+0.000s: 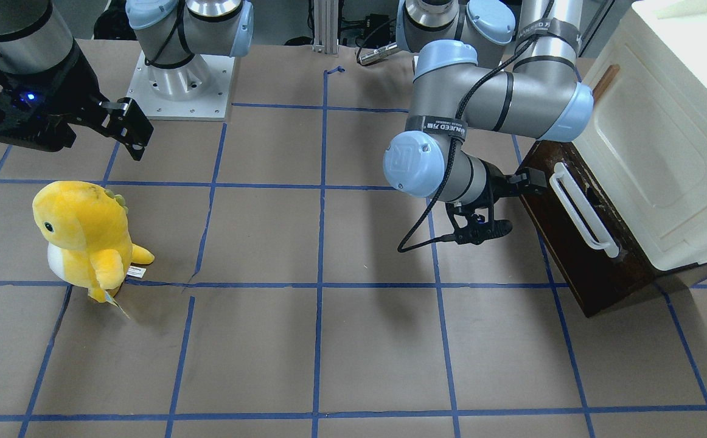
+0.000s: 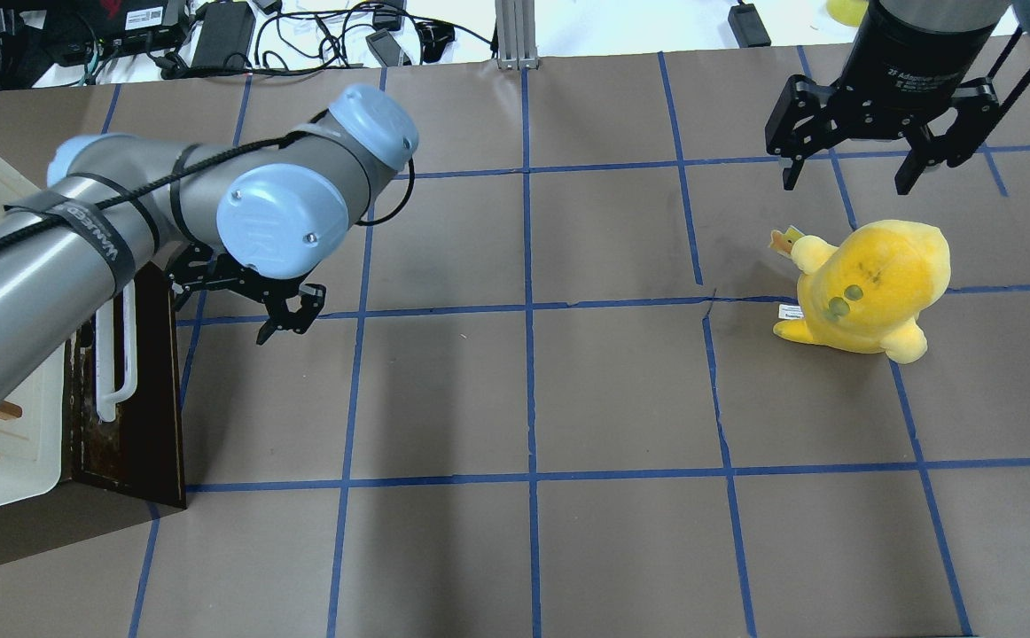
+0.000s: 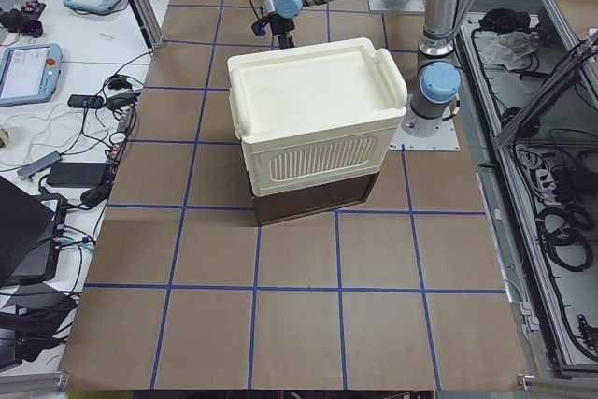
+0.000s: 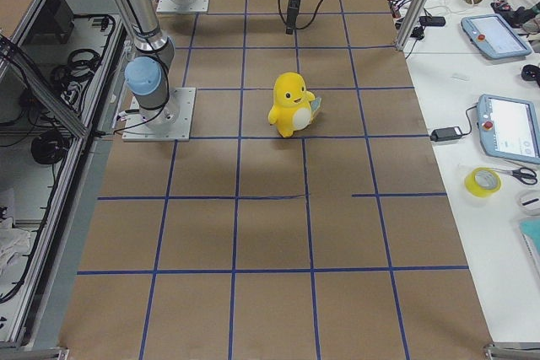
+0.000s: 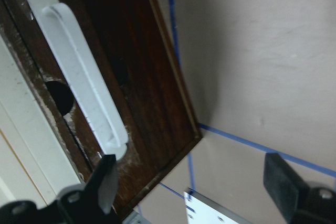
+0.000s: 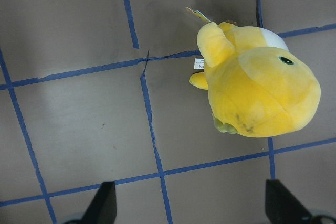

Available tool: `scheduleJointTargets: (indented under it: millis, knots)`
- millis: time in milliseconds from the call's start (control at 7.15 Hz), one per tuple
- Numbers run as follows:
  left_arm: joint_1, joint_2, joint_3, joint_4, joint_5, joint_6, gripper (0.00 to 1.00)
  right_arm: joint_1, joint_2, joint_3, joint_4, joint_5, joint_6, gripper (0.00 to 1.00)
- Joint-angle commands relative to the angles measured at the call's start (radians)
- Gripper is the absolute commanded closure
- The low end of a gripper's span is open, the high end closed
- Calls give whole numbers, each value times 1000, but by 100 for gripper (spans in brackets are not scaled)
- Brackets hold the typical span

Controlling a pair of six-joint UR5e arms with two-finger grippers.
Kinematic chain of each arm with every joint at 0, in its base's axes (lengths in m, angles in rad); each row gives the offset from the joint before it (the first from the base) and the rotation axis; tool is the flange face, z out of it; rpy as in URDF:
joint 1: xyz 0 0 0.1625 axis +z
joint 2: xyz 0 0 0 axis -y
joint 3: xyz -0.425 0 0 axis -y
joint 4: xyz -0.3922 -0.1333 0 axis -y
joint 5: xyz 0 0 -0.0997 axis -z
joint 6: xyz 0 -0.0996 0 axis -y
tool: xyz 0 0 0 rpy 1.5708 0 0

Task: Pull drawer sideways
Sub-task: 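Move the left gripper down toward the white handle of the wooden drawer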

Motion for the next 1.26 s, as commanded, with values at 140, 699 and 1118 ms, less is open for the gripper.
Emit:
scheduleJointTargets:
  millis: [140,699,1118]
  knots:
    - [96,-81,-84,-3,251,-90,0,0,0,0,0,0,0,0]
    - [112,-148,-95,-70,410,-119,8,0,0,0,0,0,0,0]
    - [114,-148,-93,-85,413,-129,37,0,0,0,0,0,0,0]
